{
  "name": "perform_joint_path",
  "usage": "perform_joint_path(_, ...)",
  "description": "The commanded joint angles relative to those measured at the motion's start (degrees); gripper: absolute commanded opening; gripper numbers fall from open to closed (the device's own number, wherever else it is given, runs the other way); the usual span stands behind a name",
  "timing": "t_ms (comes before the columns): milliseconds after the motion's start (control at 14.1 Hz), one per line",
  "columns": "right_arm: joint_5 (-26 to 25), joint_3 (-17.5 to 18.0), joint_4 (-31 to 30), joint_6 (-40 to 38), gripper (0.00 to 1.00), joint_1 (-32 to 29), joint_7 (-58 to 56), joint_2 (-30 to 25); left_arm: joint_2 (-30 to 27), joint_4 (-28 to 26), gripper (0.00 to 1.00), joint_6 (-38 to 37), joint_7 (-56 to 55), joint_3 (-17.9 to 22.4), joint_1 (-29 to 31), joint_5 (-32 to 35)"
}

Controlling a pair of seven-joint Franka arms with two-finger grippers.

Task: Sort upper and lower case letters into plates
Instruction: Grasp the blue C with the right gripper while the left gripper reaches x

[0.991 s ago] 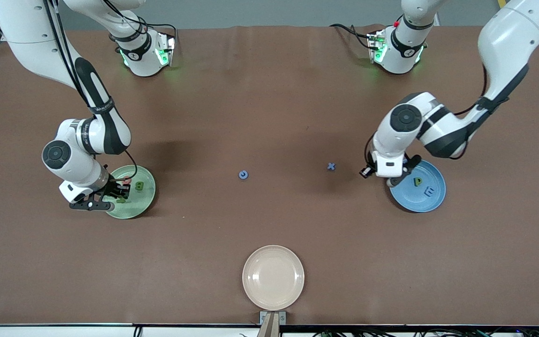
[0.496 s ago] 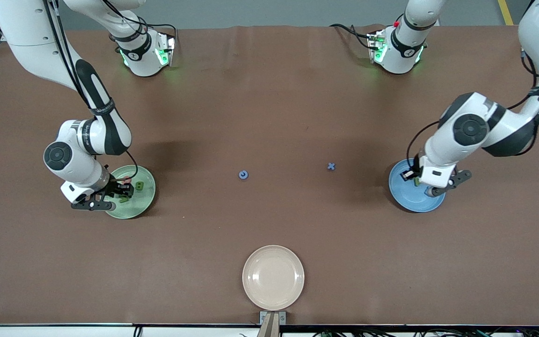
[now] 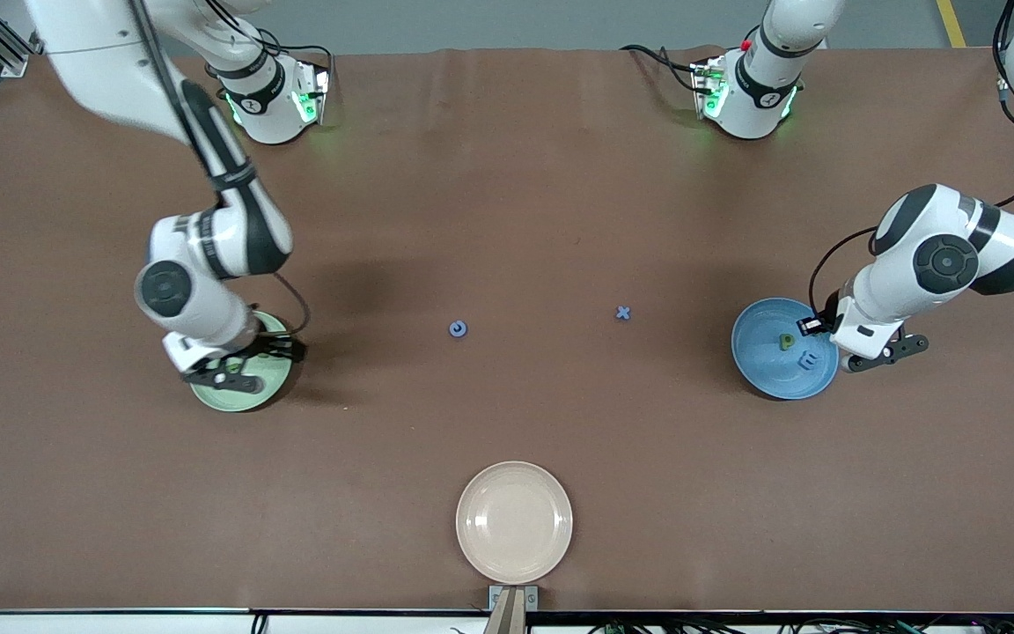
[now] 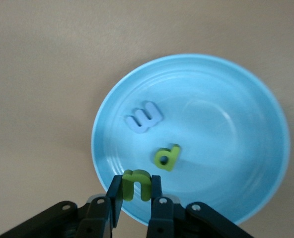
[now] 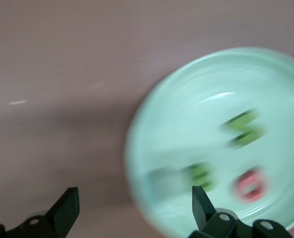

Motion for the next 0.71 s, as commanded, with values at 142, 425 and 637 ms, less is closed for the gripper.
perform_joint_path(142, -0.3, -0.5, 0.4, 3.8, 1.0, 14.3, 24.1, 0.6, 0.7, -2.3, 0.08, 3.7, 0.5, 2.6, -0.1, 3.4)
perform_joint_path(425, -0.3, -0.6, 5.7, 3.7, 1.0, 22.5, 38.7, 5.6, 2.4, -2.0, 0.08, 5.7, 0.6, 4.3, -0.6, 5.8)
perform_joint_path(637, -0.3, -0.6, 9.0, 3.7, 1.0, 25.3, 44.2, 8.7, 2.8, -1.8, 0.09, 6.7, 0.6, 5.0, -1.2, 6.1)
